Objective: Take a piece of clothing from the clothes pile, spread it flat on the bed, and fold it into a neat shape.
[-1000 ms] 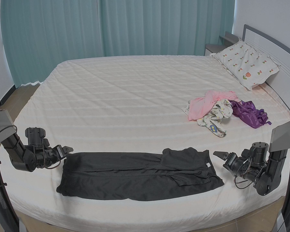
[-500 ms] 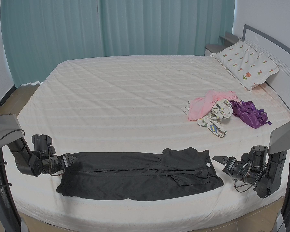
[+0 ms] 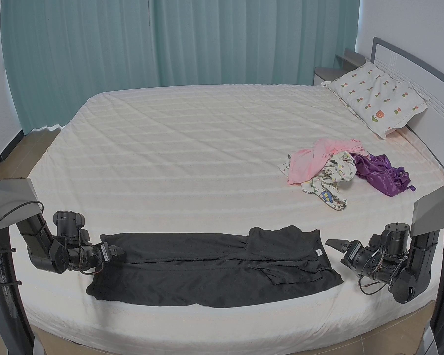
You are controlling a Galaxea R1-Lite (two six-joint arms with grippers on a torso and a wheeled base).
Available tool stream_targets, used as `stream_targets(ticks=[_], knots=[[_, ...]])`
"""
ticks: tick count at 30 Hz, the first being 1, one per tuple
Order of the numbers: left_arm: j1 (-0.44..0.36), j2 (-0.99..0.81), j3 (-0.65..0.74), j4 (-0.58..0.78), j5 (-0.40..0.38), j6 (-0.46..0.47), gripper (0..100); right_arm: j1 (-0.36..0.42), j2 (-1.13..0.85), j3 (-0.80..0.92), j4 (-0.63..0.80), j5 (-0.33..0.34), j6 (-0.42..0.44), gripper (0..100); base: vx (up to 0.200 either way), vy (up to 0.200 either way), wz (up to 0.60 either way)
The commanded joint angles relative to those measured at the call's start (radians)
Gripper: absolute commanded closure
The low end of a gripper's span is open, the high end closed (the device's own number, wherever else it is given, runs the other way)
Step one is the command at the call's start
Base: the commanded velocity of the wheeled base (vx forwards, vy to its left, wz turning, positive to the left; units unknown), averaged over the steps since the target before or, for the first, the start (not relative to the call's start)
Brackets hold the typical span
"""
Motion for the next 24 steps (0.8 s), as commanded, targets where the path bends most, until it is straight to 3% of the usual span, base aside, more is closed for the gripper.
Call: stream_targets(ticks=[1,11,24], knots=[[0.0,0.001,0.002,0.001,-0.01,-0.003,0,0.001,0.002,0.0,-0.01,0.001,0.0,0,0.0,0.0,0.0],[-0.01,-0.068,0.062,0.001,-0.067,-0.001,0,0.001,-0.001,0.003,-0.01,0.001,0.001,0,0.0,0.0,0.0],[-0.026,-0.126,0.077,0.001,-0.066,0.004,0,0.001,-0.004,0.009,-0.01,0.001,0.001,0,0.0,0.0,0.0]])
